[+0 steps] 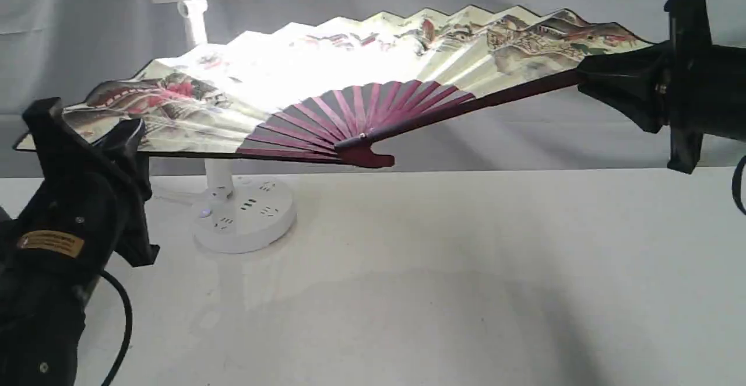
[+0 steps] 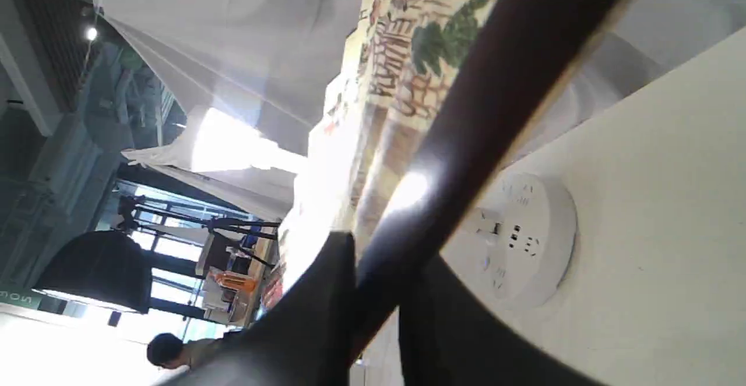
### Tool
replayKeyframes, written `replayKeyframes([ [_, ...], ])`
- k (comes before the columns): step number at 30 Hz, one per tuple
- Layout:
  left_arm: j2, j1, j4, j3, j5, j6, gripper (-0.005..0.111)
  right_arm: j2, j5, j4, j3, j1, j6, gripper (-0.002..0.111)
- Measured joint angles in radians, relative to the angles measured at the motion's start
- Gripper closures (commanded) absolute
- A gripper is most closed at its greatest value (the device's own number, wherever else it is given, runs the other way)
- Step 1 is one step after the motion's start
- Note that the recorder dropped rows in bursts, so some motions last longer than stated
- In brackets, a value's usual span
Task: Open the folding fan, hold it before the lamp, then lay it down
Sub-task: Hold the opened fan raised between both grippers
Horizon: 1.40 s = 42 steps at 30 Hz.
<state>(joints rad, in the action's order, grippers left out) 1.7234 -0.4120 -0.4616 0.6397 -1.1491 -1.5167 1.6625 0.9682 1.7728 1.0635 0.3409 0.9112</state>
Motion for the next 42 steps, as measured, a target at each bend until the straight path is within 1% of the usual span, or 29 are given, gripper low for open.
replayKeyframes([
  [5, -0.027, 0.029, 0.037, 0.0, 0.0, 0.0, 0.107, -0.024, 0.011, 0.0, 0.0, -0.004, -0.015, 0.108],
  [14, -0.028, 0.033, 0.041, 0.0, 0.0, -0.002, 0.107, -0.025, 0.011, 0.0, 0.0, -0.004, -0.039, 0.108],
  [22, -0.028, 0.039, 0.012, 0.0, 0.0, -0.002, 0.107, -0.025, -0.032, 0.0, 0.0, -0.049, -0.046, 0.108],
  [31, -0.028, 0.042, 0.004, 0.0, 0.0, -0.002, 0.107, -0.025, -0.038, 0.0, 0.0, -0.053, -0.047, 0.108],
  [36, -0.028, 0.068, 0.042, -0.006, 0.0, -0.019, 0.107, -0.025, -0.036, 0.0, 0.0, -0.061, -0.05, 0.108],
  [42, -0.028, 0.074, 0.057, -0.012, 0.0, -0.043, 0.107, -0.025, -0.035, 0.0, 0.0, -0.061, -0.051, 0.108],
])
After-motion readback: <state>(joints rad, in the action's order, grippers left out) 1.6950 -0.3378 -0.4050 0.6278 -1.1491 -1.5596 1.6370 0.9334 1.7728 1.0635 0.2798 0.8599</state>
